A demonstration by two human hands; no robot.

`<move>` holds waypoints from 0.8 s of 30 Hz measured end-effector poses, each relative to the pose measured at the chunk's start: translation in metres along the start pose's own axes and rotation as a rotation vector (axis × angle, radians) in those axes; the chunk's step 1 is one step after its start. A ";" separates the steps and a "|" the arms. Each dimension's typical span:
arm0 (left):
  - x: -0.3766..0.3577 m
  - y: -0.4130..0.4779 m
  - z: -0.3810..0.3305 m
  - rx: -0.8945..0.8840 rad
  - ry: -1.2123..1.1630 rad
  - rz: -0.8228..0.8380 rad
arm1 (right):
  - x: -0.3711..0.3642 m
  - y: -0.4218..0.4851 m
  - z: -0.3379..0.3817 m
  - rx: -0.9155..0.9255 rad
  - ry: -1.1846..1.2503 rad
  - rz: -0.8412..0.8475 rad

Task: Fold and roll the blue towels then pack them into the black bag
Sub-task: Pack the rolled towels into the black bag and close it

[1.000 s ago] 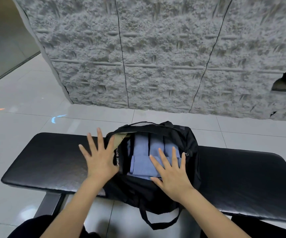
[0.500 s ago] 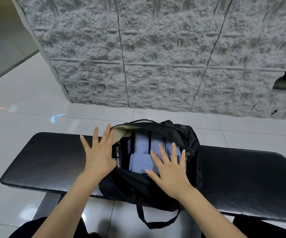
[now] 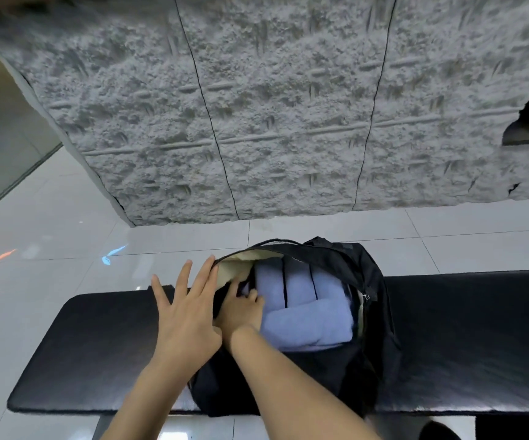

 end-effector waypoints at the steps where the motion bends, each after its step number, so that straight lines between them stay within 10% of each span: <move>1: -0.002 0.000 0.001 -0.016 0.035 -0.018 | -0.004 0.003 0.001 -0.028 -0.016 0.002; 9: 0.000 0.004 0.018 0.062 0.029 0.056 | -0.016 0.002 -0.004 -0.072 0.221 -0.012; 24: 0.012 0.008 0.008 0.054 -0.197 0.152 | 0.014 -0.031 -0.026 0.434 0.875 -0.020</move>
Point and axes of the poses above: each hand's wrist, its own y-axis towards the middle knuckle, its own x-axis out of the back of the hand, z = x × y, the point moved 9 cm from there along y, towards the middle knuckle, and after that the axes turned 14 degrees about z, right-handed, at the moved point
